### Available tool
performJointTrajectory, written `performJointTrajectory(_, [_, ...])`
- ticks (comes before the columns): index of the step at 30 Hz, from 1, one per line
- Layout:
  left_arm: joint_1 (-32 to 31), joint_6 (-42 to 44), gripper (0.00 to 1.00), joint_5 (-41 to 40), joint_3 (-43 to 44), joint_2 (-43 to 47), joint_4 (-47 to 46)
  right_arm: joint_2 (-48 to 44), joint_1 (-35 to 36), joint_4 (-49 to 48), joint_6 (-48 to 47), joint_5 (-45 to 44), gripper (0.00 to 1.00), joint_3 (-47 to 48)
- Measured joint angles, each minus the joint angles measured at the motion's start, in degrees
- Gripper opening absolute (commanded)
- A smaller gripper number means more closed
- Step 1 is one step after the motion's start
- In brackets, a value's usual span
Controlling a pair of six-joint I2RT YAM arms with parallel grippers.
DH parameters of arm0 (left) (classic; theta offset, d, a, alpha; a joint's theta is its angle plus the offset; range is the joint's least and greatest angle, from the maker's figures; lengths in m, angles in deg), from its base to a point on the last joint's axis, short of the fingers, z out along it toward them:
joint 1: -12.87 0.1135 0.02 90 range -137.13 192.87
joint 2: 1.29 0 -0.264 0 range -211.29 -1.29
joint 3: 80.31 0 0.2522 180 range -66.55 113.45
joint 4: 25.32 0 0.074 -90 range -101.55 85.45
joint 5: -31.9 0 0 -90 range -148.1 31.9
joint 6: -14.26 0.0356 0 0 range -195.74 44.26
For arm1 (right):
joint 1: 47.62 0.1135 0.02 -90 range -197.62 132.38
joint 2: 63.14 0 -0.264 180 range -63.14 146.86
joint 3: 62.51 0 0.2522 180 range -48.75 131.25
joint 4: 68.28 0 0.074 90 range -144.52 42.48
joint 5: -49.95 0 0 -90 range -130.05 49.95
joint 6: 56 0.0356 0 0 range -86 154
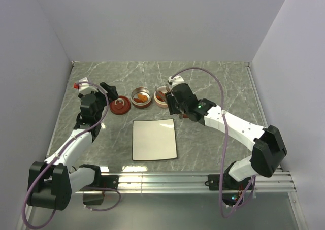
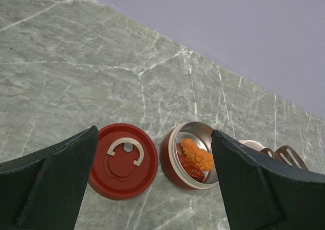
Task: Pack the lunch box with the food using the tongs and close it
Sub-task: Place the food into the lunch box
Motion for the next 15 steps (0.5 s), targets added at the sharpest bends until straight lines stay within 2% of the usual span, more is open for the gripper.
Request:
performJointTrajectory(8, [0.0,0.0,0.99,0.0,0.0,0.0,-0.1,1.6,1.1,0.4,0.1,-0.2,0.52,0.0])
performJointTrajectory(15, [0.0,0.0,0.99,0.0,0.0,0.0,-0.1,3.2,1.1,3.2,1.4,-3.9,0.52,0.0])
